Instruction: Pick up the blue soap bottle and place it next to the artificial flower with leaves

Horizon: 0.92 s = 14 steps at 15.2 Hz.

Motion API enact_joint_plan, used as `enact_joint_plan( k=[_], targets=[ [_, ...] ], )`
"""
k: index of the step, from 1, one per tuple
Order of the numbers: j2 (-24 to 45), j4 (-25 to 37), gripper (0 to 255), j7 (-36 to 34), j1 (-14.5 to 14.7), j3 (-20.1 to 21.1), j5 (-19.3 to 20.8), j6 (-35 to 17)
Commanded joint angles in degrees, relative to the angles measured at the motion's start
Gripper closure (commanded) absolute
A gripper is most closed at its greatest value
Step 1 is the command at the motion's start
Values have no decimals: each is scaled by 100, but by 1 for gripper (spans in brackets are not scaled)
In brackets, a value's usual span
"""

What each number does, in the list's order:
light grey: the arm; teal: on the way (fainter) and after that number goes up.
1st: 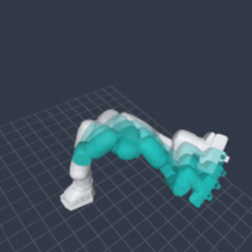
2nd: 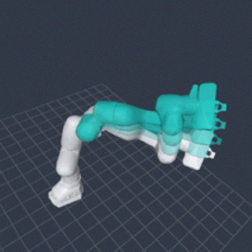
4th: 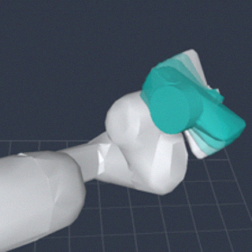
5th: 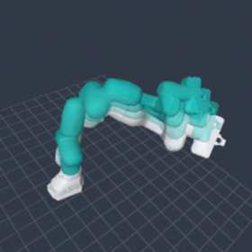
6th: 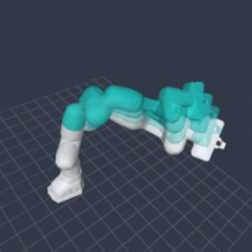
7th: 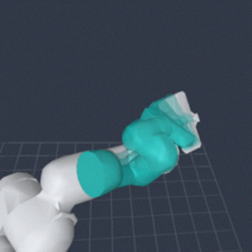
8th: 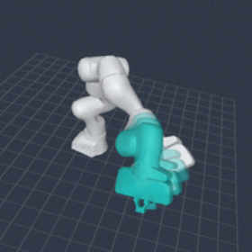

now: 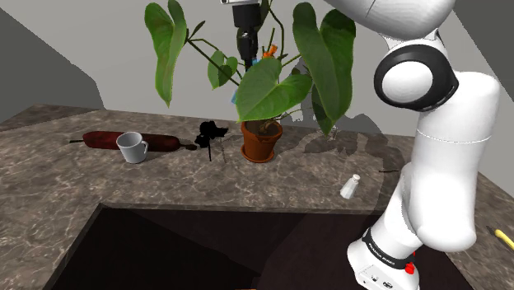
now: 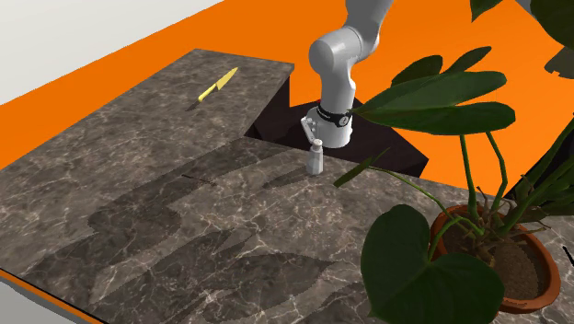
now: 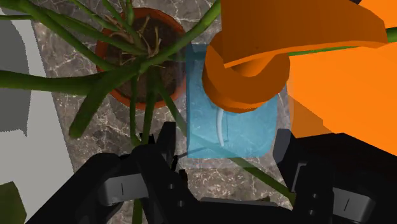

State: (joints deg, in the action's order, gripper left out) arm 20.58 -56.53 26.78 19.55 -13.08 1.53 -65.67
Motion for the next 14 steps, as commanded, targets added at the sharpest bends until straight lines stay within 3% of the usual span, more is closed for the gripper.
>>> enact_joint_plan(
  k=[1,4,8,14],
  targets=[
    [358,593,255,-208,87,68,-90,253],
    [1003,1665,255,-456,152,153,-226,700],
    [470,440,255,-511,289,146,-140,10],
    [73,-668,255,-577,385,153,-77,-701]
  ],
)
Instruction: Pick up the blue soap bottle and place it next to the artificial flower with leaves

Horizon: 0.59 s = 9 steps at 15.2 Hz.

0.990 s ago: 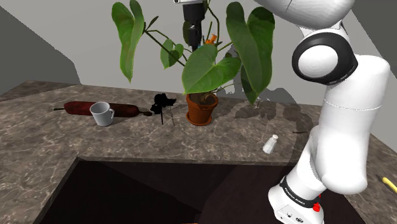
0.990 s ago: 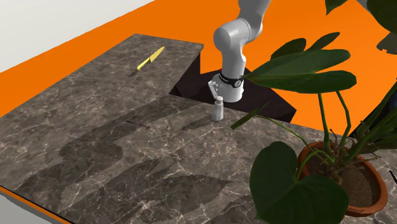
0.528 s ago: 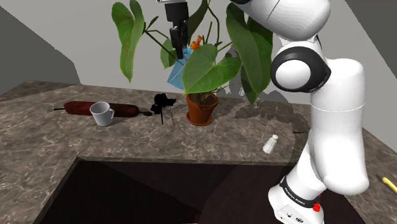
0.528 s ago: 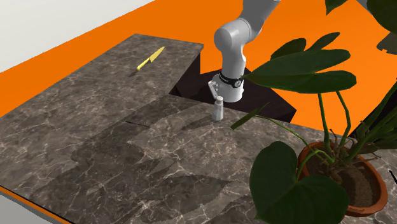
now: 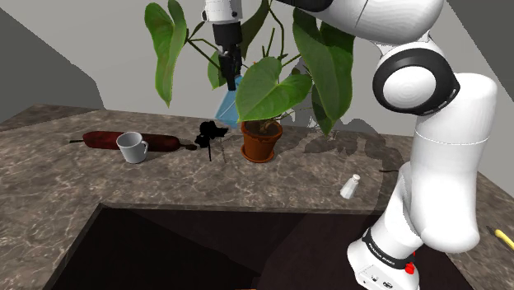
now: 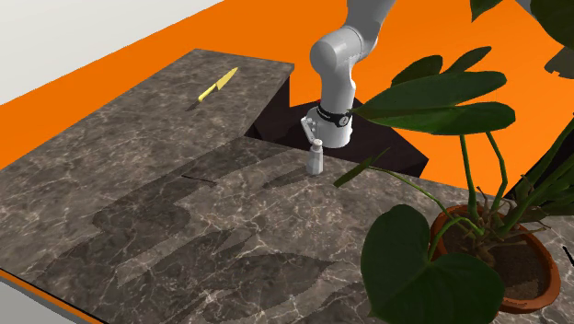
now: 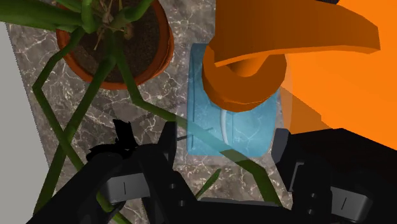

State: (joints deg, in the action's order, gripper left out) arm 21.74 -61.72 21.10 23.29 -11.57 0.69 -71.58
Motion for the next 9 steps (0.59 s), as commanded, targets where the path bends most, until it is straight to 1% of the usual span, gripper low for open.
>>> enact_joint_plan(
  k=[1,9],
  targets=[
    [-89,-298,255,-18,21,2,14,-214],
    [-338,-1295,255,-83,78,13,52,-962]
  ],
)
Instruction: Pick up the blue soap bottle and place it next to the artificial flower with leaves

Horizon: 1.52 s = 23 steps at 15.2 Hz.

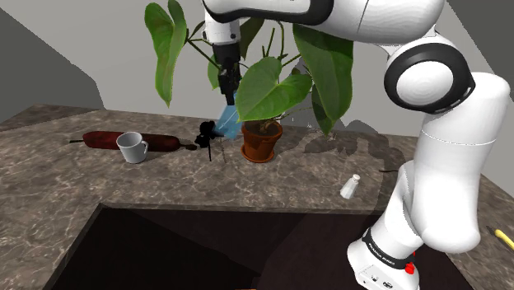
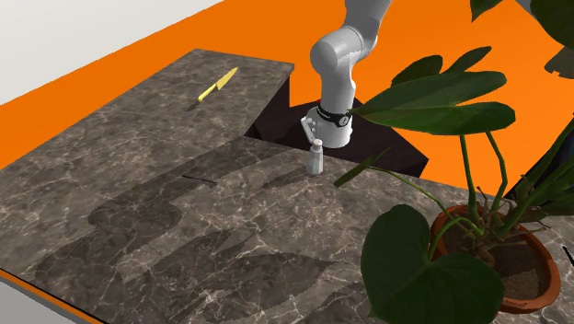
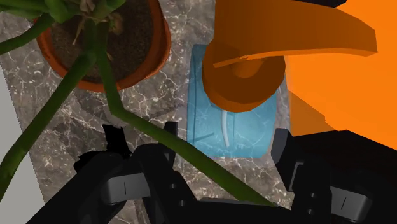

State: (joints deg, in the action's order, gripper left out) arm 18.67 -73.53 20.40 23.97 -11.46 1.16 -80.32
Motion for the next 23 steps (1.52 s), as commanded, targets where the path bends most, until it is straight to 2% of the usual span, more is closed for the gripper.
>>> enact_joint_plan(
  k=[1,11,23],
  targets=[
    [-51,-220,255,-20,14,4,7,-175],
    [-141,-1122,255,-76,44,15,19,-985],
    [-51,-1920,255,-117,51,29,3,-1871]
  ],
)
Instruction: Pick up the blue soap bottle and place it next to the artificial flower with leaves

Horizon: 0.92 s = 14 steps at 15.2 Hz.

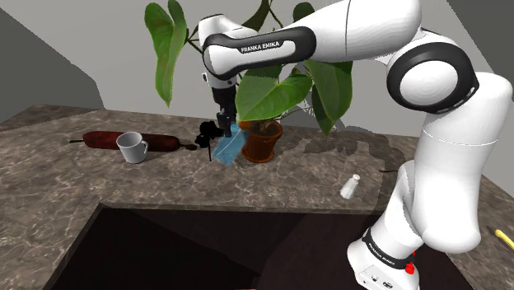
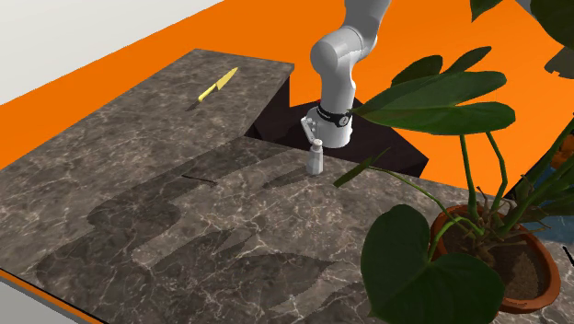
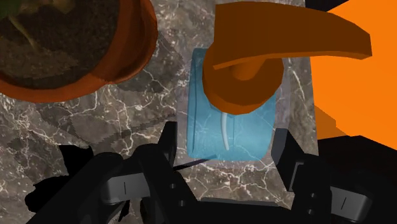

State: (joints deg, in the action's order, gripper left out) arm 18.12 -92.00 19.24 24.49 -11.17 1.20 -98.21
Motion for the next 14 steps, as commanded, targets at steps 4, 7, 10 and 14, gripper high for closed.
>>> enact_joint_plan(
  k=[4,7,10,14],
  targets=[
    [73,-286,255,-10,-3,6,-12,-362],
    [138,-429,255,-15,-5,10,-23,-569],
    [212,-558,255,-19,-9,16,-35,-771],
    [290,-670,255,-21,-13,21,-48,-959]
  ],
)
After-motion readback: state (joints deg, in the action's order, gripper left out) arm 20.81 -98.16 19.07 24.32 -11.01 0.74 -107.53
